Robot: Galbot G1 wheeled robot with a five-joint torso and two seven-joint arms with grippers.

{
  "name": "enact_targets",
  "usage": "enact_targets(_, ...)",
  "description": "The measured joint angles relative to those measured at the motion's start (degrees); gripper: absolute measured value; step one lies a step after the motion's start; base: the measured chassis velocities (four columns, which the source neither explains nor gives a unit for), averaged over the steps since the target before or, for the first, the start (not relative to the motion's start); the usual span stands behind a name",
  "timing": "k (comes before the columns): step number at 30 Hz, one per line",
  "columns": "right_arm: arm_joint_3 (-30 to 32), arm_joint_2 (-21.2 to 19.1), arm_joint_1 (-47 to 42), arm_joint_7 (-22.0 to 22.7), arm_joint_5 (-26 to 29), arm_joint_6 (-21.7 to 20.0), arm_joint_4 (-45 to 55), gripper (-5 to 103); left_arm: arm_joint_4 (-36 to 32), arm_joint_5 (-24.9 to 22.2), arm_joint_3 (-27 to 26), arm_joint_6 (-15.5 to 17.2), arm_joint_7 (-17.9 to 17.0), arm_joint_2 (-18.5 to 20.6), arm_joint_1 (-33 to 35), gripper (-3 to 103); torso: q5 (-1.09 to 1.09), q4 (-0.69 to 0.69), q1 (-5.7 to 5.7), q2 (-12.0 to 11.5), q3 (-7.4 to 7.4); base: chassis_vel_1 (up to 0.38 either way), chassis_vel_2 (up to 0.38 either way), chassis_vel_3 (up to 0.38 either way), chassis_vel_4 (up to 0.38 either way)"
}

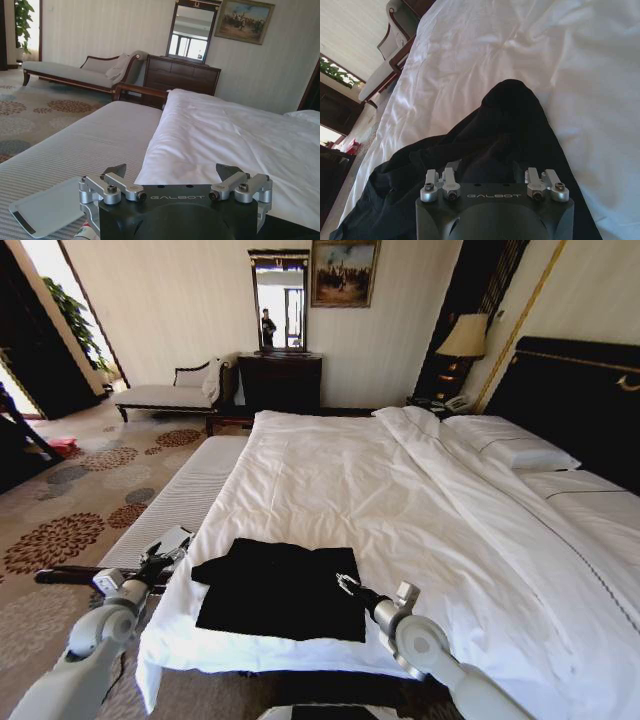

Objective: Fold the clothes on the bed.

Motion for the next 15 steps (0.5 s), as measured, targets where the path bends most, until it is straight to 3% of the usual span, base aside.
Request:
enact_targets(2, 0.15, -0.23, -0.50, -0.02, -0.10, 0.01, 0.62, 48, 0.21, 0.04, 0.01, -0.05, -0.01, 0.01, -0.12, 100, 0.00, 0.00, 0.00, 0.00, 0.00, 0.000, 0.000, 0.000, 0.000)
enact_targets(3, 0.15, -0.23, -0.50, -0.02, -0.10, 0.01, 0.62, 48, 0.21, 0.04, 0.01, -0.05, -0.01, 0.01, -0.12, 100, 0.00, 0.00, 0.00, 0.00, 0.00, 0.000, 0.000, 0.000, 0.000)
enact_targets(11, 1.81, -1.16, -3.51, -0.36, -1.20, 0.13, 1.95, 15, 0.82, 0.44, 0.49, -0.15, -0.02, -0.41, -0.70, 100, 0.00, 0.00, 0.00, 0.00, 0.00, 0.000, 0.000, 0.000, 0.000)
enact_targets(12, 1.93, -1.16, -3.83, -0.42, -1.51, 0.18, 1.86, 15, 0.89, 0.55, 0.58, -0.16, -0.02, -0.52, -0.74, 100, 0.00, 0.00, 0.00, 0.00, 0.00, 0.000, 0.000, 0.000, 0.000)
enact_targets(13, 2.12, -1.13, -4.26, -0.45, -1.81, 0.24, 1.79, 5, 0.93, 0.69, 0.66, -0.18, -0.02, -0.62, -0.76, 100, 0.00, 0.00, 0.00, 0.00, 0.00, 0.000, 0.000, 0.000, 0.000)
enact_targets(15, 2.27, -1.12, -4.55, -0.48, -1.95, 0.26, 1.81, 5, 0.94, 0.75, 0.68, -0.19, -0.02, -0.66, -0.76, 100, 0.00, 0.01, 0.00, 0.01, 0.00, 0.000, 0.000, 0.000, 0.000)
